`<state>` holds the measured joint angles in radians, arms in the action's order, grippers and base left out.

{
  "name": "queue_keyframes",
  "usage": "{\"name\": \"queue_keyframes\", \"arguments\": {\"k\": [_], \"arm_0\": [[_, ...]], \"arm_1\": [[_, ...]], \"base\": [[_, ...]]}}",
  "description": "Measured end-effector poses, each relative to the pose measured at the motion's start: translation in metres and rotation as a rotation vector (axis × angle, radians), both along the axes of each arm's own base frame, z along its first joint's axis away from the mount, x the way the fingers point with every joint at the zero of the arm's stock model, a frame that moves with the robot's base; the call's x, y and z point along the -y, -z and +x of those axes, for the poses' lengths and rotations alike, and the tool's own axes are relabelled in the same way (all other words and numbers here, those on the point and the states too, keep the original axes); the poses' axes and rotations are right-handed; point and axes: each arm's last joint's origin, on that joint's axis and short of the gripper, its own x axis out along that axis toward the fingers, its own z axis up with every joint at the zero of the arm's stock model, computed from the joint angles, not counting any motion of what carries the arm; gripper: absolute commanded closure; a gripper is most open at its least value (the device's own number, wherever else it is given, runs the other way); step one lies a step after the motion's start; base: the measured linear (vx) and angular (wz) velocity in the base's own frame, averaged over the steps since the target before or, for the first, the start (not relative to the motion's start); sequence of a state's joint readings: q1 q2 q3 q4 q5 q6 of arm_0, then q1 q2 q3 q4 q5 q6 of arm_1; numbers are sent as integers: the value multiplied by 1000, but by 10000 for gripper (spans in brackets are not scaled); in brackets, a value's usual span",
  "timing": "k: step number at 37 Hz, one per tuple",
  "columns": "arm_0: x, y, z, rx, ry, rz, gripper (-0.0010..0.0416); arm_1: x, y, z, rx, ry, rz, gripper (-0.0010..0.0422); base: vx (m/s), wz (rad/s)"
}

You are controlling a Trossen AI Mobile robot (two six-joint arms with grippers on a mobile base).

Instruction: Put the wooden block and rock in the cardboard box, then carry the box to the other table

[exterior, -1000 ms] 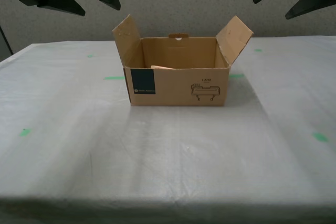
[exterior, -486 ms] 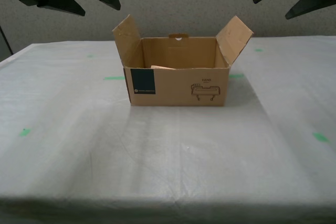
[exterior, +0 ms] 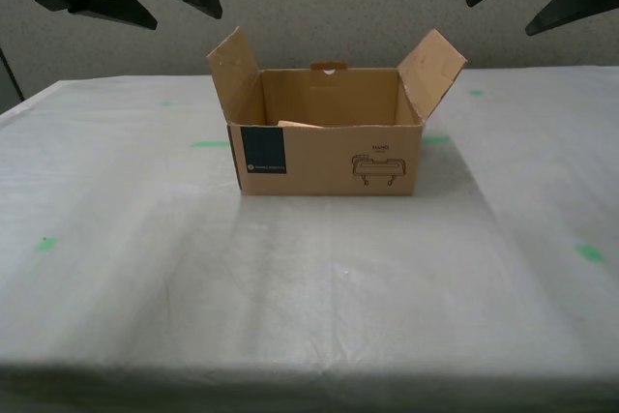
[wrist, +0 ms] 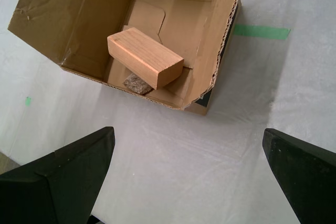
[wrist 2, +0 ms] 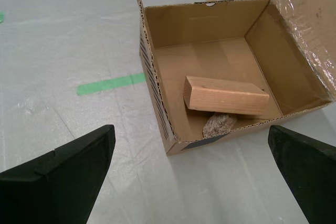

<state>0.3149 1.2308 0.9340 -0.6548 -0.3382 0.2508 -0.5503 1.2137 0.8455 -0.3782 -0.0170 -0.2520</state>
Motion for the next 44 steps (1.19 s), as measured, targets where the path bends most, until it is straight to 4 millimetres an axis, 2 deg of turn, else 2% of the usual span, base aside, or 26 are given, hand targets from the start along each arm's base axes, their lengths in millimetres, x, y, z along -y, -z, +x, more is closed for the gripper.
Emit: {"name": "queue_keyframes", "arguments": {"k": [44], "arm_0": [[0,0,0,0,0,0,12]], "arm_1": [[0,0,0,0,0,0,12]], "base": [[0,0]]}}
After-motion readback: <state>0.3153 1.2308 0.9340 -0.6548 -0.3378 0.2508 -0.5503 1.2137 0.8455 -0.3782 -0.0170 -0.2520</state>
